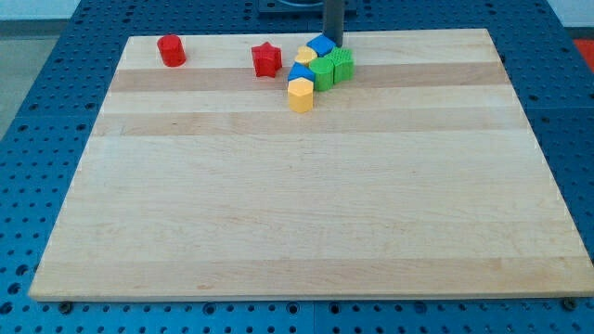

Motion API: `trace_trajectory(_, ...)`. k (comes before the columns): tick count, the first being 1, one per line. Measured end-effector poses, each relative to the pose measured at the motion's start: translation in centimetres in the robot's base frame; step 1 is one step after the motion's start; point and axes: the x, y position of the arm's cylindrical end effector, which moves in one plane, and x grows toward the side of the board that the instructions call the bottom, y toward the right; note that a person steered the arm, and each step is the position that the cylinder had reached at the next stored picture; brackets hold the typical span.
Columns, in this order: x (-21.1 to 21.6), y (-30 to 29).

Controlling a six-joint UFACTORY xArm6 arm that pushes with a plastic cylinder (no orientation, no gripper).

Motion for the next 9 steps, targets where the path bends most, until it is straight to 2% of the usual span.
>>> trace_trajectory(2, 3.3, -0.1)
trace_trajectory(6, 3.2, -4.8)
trace_trajectory(7, 4.2, -4.0)
trace_trajectory(9, 9.5, -2.5)
